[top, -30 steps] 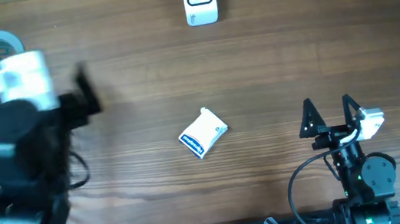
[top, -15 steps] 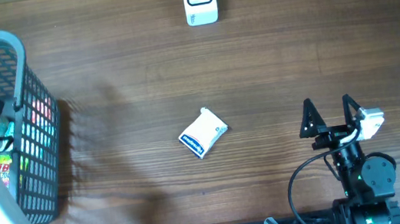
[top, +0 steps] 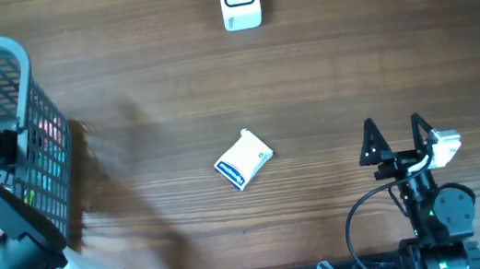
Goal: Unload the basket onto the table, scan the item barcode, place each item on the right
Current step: 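Reach the left gripper into the basket and grasp the light-blue wipes pouch, then place the light-blue pouch beside the white pack with the left gripper, then reach the left gripper into the basket and grasp the Haribo gummy bag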
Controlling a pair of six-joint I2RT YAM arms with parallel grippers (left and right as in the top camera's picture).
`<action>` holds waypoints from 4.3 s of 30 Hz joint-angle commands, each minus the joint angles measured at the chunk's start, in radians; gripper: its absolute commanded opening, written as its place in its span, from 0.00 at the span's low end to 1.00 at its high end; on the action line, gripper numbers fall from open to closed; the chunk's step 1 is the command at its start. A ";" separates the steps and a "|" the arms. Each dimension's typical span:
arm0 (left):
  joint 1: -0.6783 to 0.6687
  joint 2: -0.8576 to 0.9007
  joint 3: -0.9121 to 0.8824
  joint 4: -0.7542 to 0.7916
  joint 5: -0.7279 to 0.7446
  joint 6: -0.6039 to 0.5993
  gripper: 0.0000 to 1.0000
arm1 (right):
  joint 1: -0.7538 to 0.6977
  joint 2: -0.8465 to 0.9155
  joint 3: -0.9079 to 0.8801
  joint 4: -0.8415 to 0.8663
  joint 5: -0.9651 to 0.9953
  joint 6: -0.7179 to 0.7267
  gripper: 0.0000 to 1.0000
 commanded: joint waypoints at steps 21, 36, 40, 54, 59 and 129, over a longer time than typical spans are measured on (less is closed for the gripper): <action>-0.009 -0.508 0.603 -0.338 0.177 -0.060 0.09 | 0.004 -0.005 -0.001 0.002 0.016 0.007 1.00; -1.145 -0.339 0.338 -0.314 0.225 0.496 0.04 | 0.004 -0.005 -0.001 0.002 0.016 0.007 1.00; -1.293 -0.113 0.304 -0.191 0.231 0.635 0.05 | 0.004 -0.005 -0.001 0.002 0.016 0.007 1.00; -1.395 0.158 0.315 -0.024 0.138 0.758 1.00 | 0.004 -0.005 -0.001 0.002 0.016 0.007 1.00; -1.390 0.063 0.468 -0.117 0.040 0.753 1.00 | 0.004 -0.005 -0.001 0.002 0.016 0.007 1.00; -0.027 -0.360 0.111 -0.329 -0.206 -0.163 1.00 | 0.004 -0.005 -0.001 0.002 0.016 0.007 1.00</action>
